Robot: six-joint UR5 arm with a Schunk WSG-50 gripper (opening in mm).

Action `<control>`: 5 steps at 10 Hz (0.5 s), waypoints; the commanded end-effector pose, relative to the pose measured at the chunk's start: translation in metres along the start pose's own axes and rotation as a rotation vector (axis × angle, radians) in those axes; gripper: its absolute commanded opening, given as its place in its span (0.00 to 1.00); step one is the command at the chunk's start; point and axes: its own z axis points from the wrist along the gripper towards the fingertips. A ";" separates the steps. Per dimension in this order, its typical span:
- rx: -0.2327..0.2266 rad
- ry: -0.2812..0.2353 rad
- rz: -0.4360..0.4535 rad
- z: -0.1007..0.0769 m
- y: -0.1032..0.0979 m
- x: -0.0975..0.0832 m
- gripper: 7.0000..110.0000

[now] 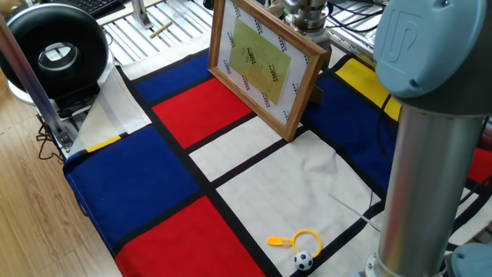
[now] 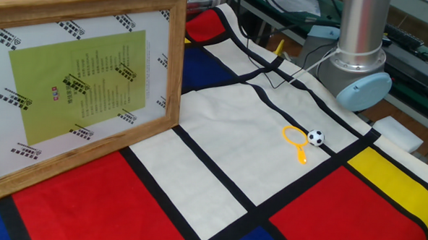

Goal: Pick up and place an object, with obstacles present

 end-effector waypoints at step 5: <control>0.003 -0.062 0.017 0.009 0.000 -0.010 0.57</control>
